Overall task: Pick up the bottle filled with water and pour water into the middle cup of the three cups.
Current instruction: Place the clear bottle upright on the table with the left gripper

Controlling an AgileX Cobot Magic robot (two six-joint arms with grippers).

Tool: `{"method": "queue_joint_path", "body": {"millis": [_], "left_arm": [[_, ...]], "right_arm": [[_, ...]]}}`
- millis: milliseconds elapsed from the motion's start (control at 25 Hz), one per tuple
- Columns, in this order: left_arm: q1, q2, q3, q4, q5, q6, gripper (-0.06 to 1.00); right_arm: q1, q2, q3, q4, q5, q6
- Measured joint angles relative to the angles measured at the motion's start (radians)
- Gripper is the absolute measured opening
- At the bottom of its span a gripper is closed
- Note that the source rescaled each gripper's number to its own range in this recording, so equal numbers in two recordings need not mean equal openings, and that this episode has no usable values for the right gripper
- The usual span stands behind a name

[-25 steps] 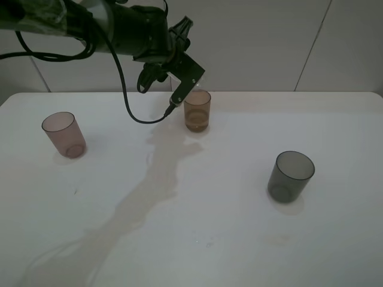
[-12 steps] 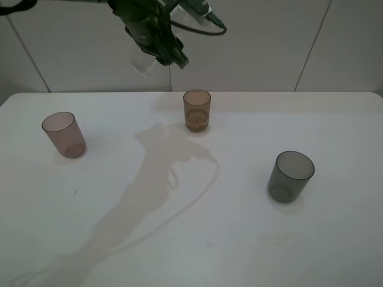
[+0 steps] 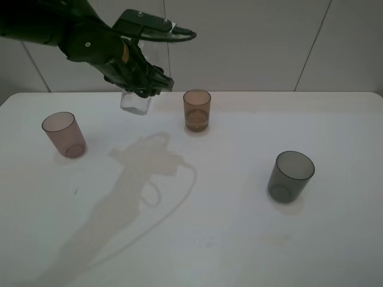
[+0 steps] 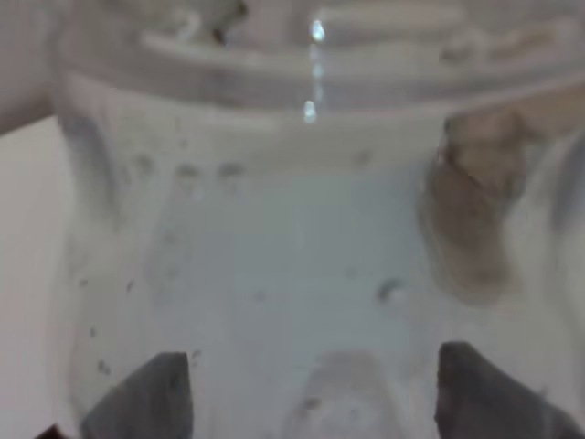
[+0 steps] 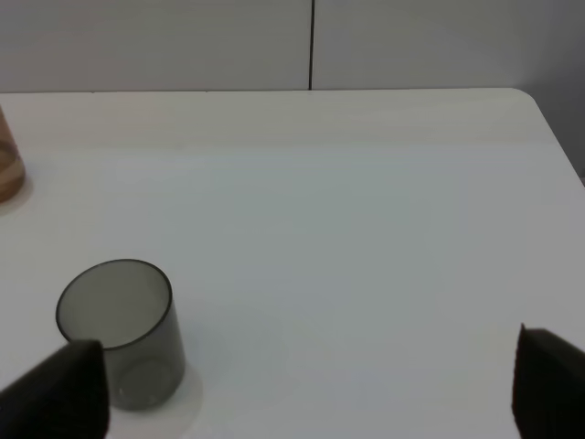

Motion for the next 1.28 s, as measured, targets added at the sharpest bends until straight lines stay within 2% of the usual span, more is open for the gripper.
{"method": "queue_joint_path", "body": {"millis": [80, 160, 360, 480, 560, 640, 760, 920, 1280], "left_arm": [[0.02, -0.02, 0.084, -0.049, -0.091, 0.02, 0.02], [0.036, -0.027, 0.152, -0.096, -0.179, 0.084, 0.02], [0.065, -0.028, 0.31, -0.252, -0.411, 0.362, 0.02], [0.067, -0.028, 0.394, -0.397, -0.633, 0.527, 0.02], [0.067, -0.017, 0.441, -0.479, -0.773, 0.597, 0.02], [0.067, 0.016, 0.48, -0.527, -0.908, 0.636, 0.02], [0.075, 0.086, 0.515, -0.55, -1.049, 0.655, 0.02], [0.077, 0.172, 0.524, -0.559, -1.141, 0.658, 0.02], [0.077, 0.228, 0.526, -0.557, -1.16, 0.658, 0.02]], "right_arm": [[0.0, 0.0, 0.0, 0.0, 0.0, 0.0], [0.0, 0.0, 0.0, 0.0, 0.0, 0.0], [0.0, 0.0, 0.0, 0.0, 0.0, 0.0], [0.0, 0.0, 0.0, 0.0, 0.0, 0.0], [0.0, 0.0, 0.0, 0.0, 0.0, 0.0], [0.0, 0.0, 0.0, 0.0, 0.0, 0.0], [0.0, 0.0, 0.0, 0.0, 0.0, 0.0], [0.0, 0.0, 0.0, 0.0, 0.0, 0.0], [0.0, 0.0, 0.0, 0.0, 0.0, 0.0]]}}
